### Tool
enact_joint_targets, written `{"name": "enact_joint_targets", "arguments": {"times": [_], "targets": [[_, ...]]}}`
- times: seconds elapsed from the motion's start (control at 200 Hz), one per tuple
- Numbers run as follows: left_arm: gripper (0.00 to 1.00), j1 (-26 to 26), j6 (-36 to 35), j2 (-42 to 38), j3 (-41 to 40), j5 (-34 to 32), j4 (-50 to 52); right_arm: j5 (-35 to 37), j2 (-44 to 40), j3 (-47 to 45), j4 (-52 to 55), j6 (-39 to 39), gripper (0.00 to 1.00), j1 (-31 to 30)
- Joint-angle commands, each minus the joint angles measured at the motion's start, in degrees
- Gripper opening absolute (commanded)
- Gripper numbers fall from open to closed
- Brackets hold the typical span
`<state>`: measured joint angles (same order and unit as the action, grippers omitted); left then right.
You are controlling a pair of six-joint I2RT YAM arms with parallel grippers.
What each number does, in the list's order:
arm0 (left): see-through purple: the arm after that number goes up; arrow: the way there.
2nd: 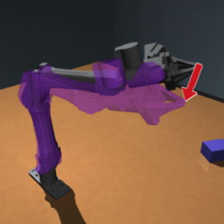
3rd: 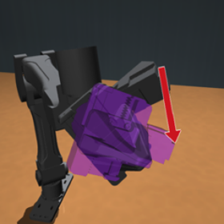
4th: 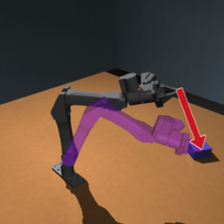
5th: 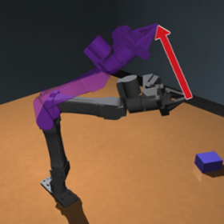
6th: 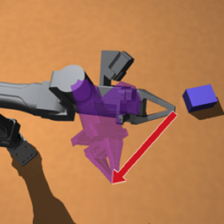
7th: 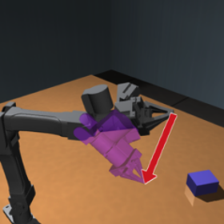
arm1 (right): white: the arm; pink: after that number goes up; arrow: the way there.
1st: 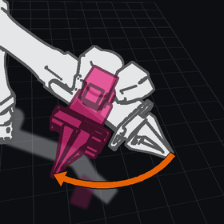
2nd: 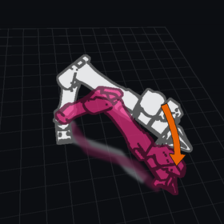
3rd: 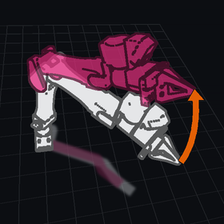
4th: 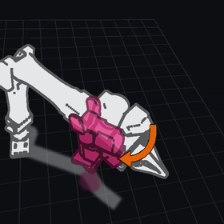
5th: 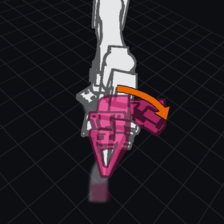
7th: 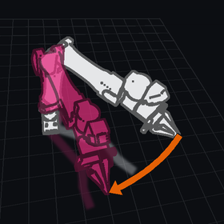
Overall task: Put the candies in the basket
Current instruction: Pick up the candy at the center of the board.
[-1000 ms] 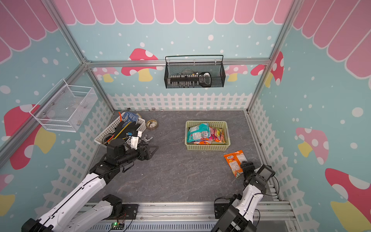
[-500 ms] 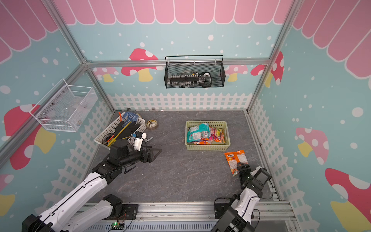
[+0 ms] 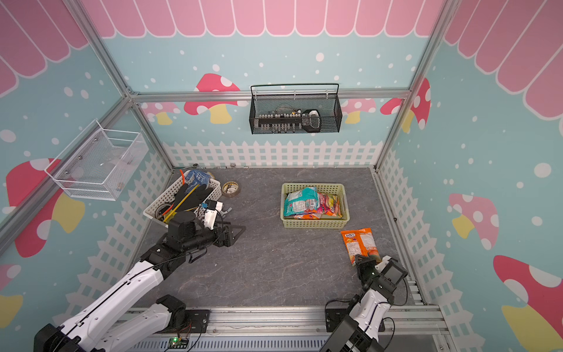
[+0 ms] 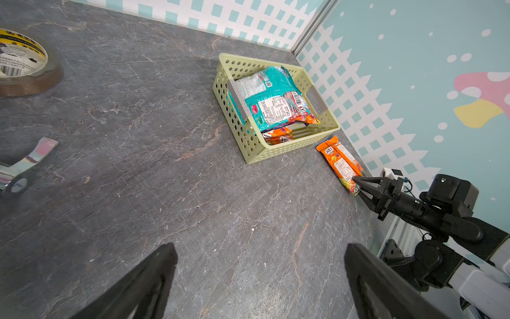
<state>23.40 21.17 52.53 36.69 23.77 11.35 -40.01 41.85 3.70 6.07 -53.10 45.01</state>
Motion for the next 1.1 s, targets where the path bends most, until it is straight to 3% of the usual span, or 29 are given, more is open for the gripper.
{"name": "enact_joint_targets", "arguments": {"times": [0.0,0.095,0.21,0.791,0.906,1.096], "targets": [[0.99,0.2,-1.11,-0.04,1.46,-0.48,0.77,1.15,-0.79,-0.01,0.08,0.92,0.24,0.16],[0.99,0.23,-1.08,-0.06,1.46,-0.48,0.77,1.6,-0.49,0.75,-0.27,1.38,0.17,0.14],[0.99,0.24,-1.04,-0.18,1.46,-0.48,0.78,1.04,-0.67,2.33,-0.88,1.37,0.0,0.12],[0.99,0.24,-0.9,0.16,1.55,-0.66,0.57,9.77,1.48,26.65,6.14,9.68,0.0,-2.51],[0.99,0.2,-0.83,0.35,1.55,-0.56,0.6,13.85,3.04,31.23,5.05,9.06,0.0,-8.21],[0.99,-0.5,-0.79,0.37,1.46,-0.06,0.6,23.32,9.38,39.25,2.2,6.71,0.0,-25.6]]}}
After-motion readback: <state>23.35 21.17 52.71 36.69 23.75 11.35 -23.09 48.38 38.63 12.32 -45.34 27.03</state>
